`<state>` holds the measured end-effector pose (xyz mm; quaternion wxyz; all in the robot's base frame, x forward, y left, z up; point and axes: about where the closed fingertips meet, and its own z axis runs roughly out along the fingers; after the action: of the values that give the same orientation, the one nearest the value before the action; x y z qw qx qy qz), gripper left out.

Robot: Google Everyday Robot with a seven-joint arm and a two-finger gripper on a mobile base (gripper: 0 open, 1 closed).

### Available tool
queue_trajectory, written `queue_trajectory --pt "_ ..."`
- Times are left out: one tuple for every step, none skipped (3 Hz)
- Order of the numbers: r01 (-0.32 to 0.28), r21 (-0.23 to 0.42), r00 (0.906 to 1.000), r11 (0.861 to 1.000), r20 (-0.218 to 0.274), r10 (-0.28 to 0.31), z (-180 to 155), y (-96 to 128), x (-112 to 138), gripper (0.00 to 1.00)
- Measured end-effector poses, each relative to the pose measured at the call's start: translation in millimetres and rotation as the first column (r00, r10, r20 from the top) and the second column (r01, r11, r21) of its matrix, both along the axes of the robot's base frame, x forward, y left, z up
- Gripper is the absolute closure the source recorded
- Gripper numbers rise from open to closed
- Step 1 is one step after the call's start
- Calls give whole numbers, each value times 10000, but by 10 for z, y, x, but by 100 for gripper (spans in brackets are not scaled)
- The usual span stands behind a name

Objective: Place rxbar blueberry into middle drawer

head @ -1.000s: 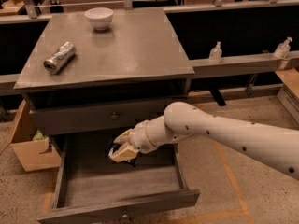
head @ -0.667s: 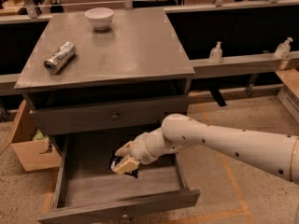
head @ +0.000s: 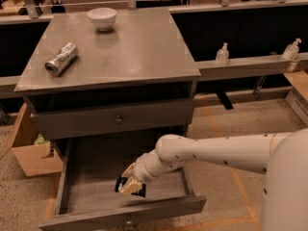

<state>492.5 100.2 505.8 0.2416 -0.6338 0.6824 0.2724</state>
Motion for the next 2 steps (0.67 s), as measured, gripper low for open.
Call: queue_trajectory --pt "743 -1179 9972 9902 187 -726 -447 -97 357 76" --pt "1146 -1597 9929 9805 485 -1082 -617 -138 640 53"
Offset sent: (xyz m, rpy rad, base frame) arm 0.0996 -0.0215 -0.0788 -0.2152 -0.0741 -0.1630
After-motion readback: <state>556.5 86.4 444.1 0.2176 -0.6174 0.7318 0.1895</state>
